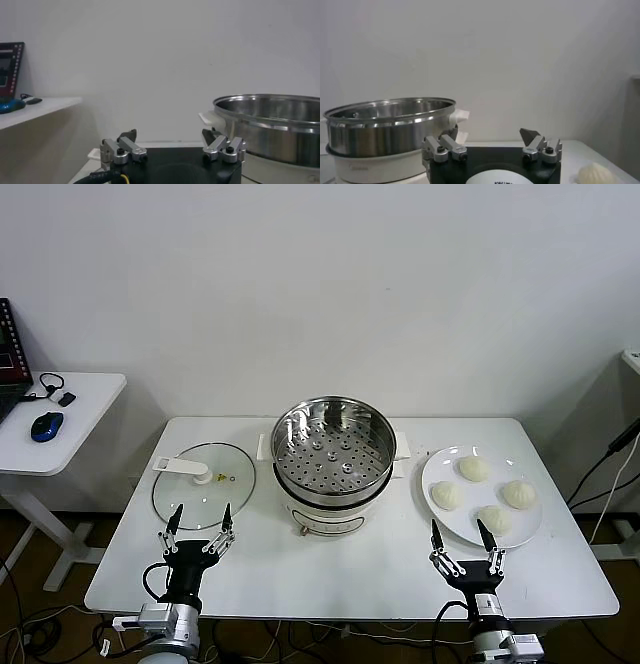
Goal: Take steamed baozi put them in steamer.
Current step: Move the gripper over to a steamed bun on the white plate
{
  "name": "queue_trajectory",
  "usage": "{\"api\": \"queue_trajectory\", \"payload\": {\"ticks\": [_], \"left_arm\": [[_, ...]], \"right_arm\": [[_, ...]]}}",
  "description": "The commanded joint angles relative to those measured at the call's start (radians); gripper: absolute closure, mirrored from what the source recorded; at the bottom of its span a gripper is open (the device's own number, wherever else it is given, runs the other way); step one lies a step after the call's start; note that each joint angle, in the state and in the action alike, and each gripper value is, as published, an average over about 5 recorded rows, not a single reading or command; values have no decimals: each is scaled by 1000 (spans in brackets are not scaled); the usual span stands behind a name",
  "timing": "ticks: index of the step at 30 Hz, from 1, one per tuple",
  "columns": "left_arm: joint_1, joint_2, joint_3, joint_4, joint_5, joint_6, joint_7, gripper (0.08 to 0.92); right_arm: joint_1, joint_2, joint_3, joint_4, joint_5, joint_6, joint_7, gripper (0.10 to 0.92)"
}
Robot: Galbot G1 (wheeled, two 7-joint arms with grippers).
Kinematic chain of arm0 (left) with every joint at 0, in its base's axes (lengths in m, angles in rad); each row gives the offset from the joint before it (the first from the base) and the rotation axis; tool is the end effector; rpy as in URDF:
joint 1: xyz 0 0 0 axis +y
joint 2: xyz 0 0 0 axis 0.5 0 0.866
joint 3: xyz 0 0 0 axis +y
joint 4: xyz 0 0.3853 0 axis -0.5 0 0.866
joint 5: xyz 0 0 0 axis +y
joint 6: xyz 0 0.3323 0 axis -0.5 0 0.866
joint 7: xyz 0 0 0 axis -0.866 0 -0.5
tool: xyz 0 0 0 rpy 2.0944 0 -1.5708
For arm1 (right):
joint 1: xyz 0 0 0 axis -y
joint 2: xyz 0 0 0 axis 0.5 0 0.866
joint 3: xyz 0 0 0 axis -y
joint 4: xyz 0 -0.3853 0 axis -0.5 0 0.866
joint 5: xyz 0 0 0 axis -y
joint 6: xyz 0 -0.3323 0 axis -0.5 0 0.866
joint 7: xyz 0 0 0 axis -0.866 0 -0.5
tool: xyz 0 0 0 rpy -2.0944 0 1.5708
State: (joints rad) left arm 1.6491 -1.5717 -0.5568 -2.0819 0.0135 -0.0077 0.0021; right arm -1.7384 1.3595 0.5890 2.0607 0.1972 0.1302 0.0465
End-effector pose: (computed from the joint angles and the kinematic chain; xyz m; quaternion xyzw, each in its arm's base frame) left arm 0.1126 0.0094 -0.3476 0.0129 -0.9989 -0.0151 0.0417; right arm 0.0853 -0.0668 -0.3559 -0.0008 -0.9994 0.0071 0.0340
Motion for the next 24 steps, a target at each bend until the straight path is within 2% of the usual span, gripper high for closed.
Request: {"api": "queue_trajectory", "payload": {"ticks": [1, 10, 17, 24], "left_arm": [[-1, 6, -2, -3, -1, -1, 1, 177], [-5, 21, -6, -9, -5, -4, 4, 177], [-3, 35, -9, -16, -12, -17, 4, 177], [0, 41, -5, -22, -22, -32, 4, 177]], "right_arm": [[5, -5, 5, 2, 2, -42, 9, 203], [129, -153, 56, 1, -34, -223, -5, 203], [301, -383, 29, -7, -62, -462, -33, 203], [464, -675, -24, -68, -34, -624, -180, 203]]}}
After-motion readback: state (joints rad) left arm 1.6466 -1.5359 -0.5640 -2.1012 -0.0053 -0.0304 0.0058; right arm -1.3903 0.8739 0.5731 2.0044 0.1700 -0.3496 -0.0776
